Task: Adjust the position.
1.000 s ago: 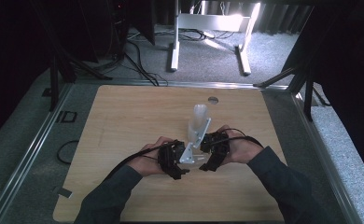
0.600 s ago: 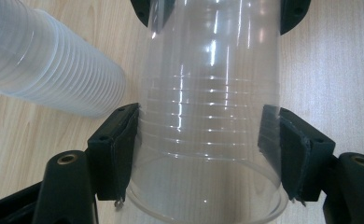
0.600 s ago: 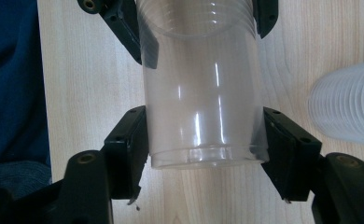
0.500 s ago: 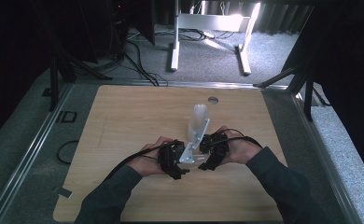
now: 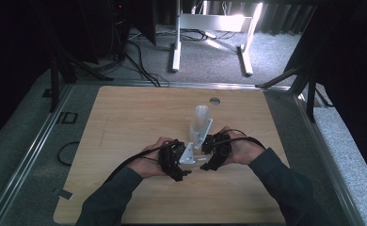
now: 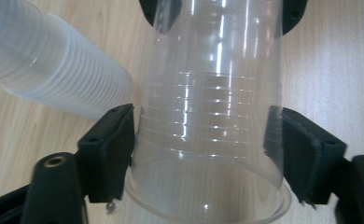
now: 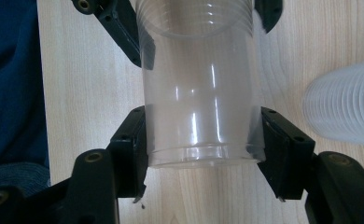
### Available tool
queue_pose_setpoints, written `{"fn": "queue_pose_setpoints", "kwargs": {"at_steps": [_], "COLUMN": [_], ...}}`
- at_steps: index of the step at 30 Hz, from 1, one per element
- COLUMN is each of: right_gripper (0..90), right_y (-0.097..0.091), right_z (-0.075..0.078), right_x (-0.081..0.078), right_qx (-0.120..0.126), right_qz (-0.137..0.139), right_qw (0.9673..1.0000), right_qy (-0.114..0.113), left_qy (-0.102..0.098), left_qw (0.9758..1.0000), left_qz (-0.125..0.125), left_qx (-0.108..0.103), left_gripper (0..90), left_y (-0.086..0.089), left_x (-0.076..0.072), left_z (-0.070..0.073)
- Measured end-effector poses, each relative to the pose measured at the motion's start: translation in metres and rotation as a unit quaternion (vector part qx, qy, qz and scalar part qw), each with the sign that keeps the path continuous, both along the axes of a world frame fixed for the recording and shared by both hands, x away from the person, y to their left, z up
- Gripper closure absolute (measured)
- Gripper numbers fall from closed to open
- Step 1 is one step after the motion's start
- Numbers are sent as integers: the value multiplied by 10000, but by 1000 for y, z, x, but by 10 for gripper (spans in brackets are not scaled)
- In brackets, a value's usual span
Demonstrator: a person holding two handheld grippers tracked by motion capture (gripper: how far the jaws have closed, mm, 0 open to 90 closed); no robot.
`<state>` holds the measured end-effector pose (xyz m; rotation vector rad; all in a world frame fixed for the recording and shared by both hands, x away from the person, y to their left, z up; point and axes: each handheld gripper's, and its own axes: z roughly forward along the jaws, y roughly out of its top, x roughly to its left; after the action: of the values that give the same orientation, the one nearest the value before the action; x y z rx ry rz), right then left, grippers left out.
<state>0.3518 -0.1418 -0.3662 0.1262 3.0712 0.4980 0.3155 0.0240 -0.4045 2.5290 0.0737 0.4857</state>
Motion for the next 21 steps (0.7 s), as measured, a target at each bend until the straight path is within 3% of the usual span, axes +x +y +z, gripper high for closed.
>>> {"fn": "queue_pose_setpoints", "kwargs": {"at_steps": [6,17,21], "right_gripper": [410,410,410], "right_y": [0,-7,-11], "right_z": [0,0,0], "right_x": [0,2,2], "right_qx": [5,114,167], "right_qz": [35,-68,-105], "right_qw": [10000,9999,9998], "right_qy": [-23,-10,-20], "left_qy": [-54,92,51], "left_qw": [10000,9983,9979], "left_qz": [20,116,152], "left_qx": [-45,-567,-620], "left_gripper": [188,169,169], "left_y": [1,14,16], "left_x": [0,2,3], "left_z": [2,10,12]}}
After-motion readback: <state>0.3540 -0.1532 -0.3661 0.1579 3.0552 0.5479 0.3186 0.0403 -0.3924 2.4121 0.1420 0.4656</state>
